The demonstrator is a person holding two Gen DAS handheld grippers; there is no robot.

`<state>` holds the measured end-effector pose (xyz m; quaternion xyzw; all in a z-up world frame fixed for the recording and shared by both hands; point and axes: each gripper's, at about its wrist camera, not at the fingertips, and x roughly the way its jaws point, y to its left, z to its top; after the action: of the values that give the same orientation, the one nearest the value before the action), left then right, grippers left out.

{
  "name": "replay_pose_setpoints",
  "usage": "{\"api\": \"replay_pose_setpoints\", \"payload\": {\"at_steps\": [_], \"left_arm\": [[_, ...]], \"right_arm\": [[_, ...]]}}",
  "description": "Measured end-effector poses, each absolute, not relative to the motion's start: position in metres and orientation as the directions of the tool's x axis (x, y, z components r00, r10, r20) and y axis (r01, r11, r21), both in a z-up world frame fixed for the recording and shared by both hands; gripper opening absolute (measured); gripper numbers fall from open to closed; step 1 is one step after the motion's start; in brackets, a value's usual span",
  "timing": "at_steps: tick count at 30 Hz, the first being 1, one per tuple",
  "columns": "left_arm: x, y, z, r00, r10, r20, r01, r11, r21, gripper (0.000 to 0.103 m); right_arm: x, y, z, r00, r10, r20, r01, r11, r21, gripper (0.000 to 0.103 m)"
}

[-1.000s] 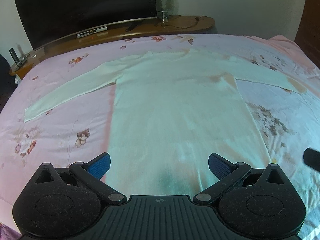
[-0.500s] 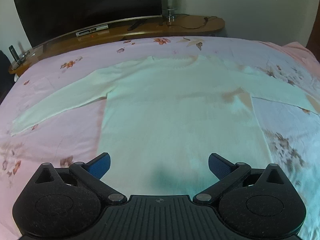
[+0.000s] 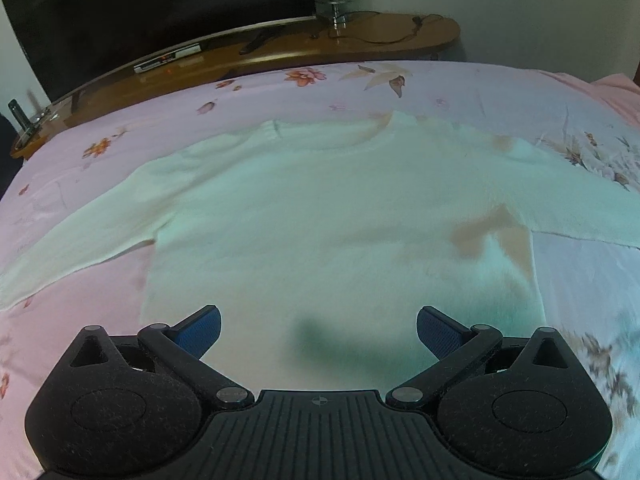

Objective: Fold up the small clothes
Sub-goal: 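Grasp the sweater sleeve cuff with the right gripper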

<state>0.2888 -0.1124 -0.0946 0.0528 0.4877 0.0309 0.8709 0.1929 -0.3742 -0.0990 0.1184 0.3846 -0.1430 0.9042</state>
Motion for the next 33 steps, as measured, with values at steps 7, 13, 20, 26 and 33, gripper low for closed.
{"api": "replay_pose_setpoints", "payload": {"at_steps": [7, 13, 20, 26, 33], "left_arm": [[0.324, -0.142, -0.118, 0.497, 0.111, -0.861, 0.006, 0.991, 0.131, 0.103], [0.345, -0.159, -0.130, 0.491, 0.117, -0.863, 0.003, 0.991, 0.137, 0.103], [0.363, -0.166, -0.139, 0.488, 0.136, -0.862, -0.014, 0.989, 0.148, 0.103], [0.371, -0.167, -0.142, 0.488, 0.147, -0.861, -0.025, 0.988, 0.154, 0.103], [0.385, -0.164, -0.150, 0.485, 0.170, -0.858, -0.043, 0.984, 0.171, 0.103]], "right_arm": [[0.222, -0.406, -0.117, 0.640, -0.187, -0.745, 0.378, 0.921, 0.094, 0.099], [0.247, -0.440, -0.135, 0.627, -0.174, -0.759, 0.421, 0.896, 0.143, 0.099], [0.256, -0.473, -0.147, 0.621, -0.209, -0.755, 0.455, 0.881, 0.130, 0.096], [0.266, -0.492, -0.156, 0.593, -0.217, -0.776, 0.487, 0.864, 0.130, 0.031], [0.268, -0.525, -0.166, 0.602, -0.203, -0.772, 0.542, 0.814, 0.209, 0.065]]}}
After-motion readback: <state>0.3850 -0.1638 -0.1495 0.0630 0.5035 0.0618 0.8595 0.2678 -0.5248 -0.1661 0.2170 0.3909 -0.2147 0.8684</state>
